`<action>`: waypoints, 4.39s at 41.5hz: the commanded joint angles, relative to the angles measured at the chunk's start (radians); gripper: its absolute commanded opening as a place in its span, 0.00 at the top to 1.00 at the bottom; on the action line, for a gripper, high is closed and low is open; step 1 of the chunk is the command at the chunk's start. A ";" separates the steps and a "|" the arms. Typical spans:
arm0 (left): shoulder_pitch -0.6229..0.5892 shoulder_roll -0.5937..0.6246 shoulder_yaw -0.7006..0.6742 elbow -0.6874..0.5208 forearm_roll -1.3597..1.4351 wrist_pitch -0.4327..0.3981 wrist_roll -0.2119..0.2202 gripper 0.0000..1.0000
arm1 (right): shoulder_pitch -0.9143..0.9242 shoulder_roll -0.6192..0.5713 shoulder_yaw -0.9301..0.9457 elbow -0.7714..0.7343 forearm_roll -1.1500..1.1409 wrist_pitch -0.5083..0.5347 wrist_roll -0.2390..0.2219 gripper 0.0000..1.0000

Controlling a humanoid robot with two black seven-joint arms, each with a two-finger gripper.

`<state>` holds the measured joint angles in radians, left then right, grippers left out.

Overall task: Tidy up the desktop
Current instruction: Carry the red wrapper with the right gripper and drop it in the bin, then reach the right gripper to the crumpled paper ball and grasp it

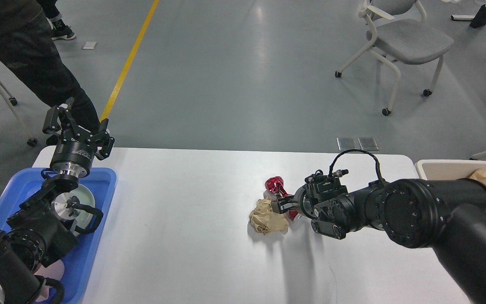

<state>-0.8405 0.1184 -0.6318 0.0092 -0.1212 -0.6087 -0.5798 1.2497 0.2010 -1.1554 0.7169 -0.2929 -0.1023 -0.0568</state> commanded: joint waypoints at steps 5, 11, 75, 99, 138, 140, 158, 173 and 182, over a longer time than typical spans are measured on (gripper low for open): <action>0.000 0.000 0.000 0.000 0.000 0.001 0.000 0.03 | -0.015 0.000 0.002 0.001 0.000 -0.007 0.000 0.28; 0.001 0.000 0.000 0.000 0.000 0.001 0.000 0.03 | -0.019 0.000 0.002 0.003 -0.008 -0.007 -0.002 0.37; 0.000 0.001 0.000 0.000 0.000 0.001 0.000 0.03 | 0.746 -0.738 0.131 0.572 -0.012 -0.083 0.017 0.63; 0.000 0.000 0.000 0.000 0.000 0.001 0.000 0.03 | -0.110 -0.948 0.220 0.136 0.006 -0.128 0.015 0.52; 0.000 0.000 0.000 0.000 0.000 0.001 0.000 0.03 | 0.359 -0.520 0.191 0.229 0.047 0.235 0.005 0.00; 0.000 0.000 0.000 0.000 0.000 0.000 0.000 0.03 | 0.427 -0.491 0.186 0.277 0.067 0.300 0.006 0.00; 0.000 0.001 0.000 0.000 0.000 0.001 0.000 0.03 | 0.858 -0.270 0.237 0.486 0.281 0.765 0.011 0.00; 0.000 0.000 0.000 0.000 0.000 0.000 0.000 0.03 | 0.435 -0.146 0.263 0.323 0.342 0.395 0.000 0.00; 0.000 0.000 0.000 0.000 0.000 0.001 0.000 0.03 | 0.298 -0.129 0.282 0.273 0.373 0.328 0.000 0.00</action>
<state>-0.8394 0.1183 -0.6318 0.0092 -0.1212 -0.6081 -0.5798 1.6122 0.0664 -0.8903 1.0236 0.0702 0.2726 -0.0568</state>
